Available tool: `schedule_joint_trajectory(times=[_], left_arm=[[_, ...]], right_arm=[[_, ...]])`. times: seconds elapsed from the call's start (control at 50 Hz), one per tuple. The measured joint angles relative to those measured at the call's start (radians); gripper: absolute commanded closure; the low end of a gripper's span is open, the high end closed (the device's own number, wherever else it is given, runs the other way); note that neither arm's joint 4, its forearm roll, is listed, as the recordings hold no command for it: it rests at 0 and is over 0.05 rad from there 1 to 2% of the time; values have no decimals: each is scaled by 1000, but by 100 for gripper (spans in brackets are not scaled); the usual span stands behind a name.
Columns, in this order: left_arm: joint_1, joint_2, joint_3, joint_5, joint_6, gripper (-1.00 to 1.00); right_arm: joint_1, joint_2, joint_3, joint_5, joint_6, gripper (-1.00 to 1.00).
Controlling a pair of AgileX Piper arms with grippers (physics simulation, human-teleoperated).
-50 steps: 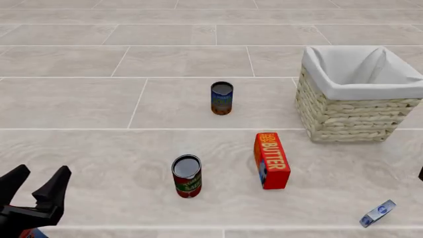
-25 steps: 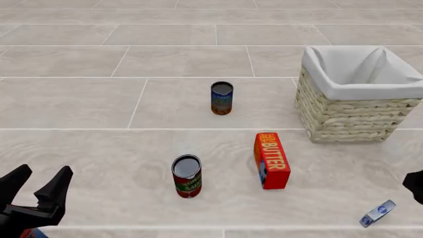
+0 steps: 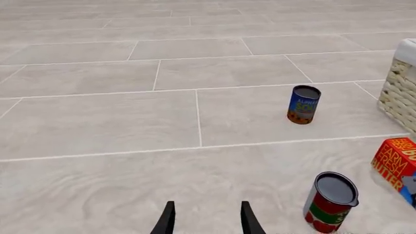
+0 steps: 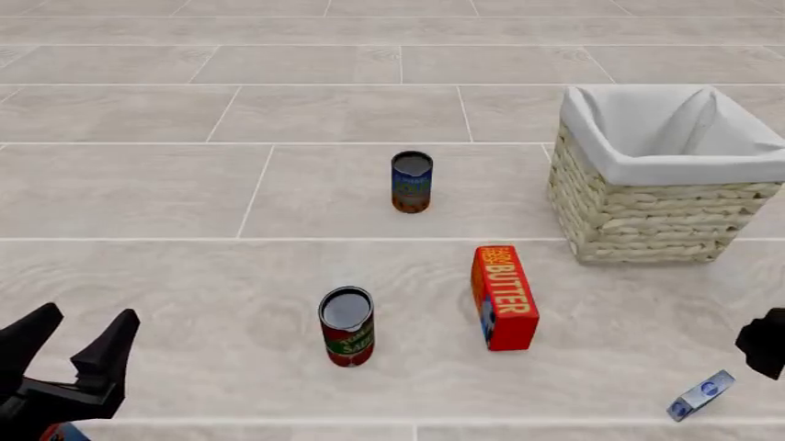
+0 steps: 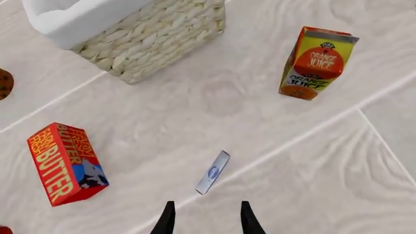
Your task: Pick the cream cheese and place it in the basket.
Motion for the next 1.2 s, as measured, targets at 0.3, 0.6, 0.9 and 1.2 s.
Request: schedule_joint_trajectory(times=[0.3, 0.6, 0.9, 1.2], left_arm=[[1, 19, 1, -14, 2, -100], [-2, 37, 1, -27, 4, -100], [-2, 43, 0, -30, 6, -100], [-2, 54, 0, -36, 7, -100]], right_arm=[[-15, 65, 99, -134, -2, -100], [-21, 140, 187, -268, 0, -100], [1, 207, 281, -400, 33, -100], [12, 272, 323, -491, 48, -100]])
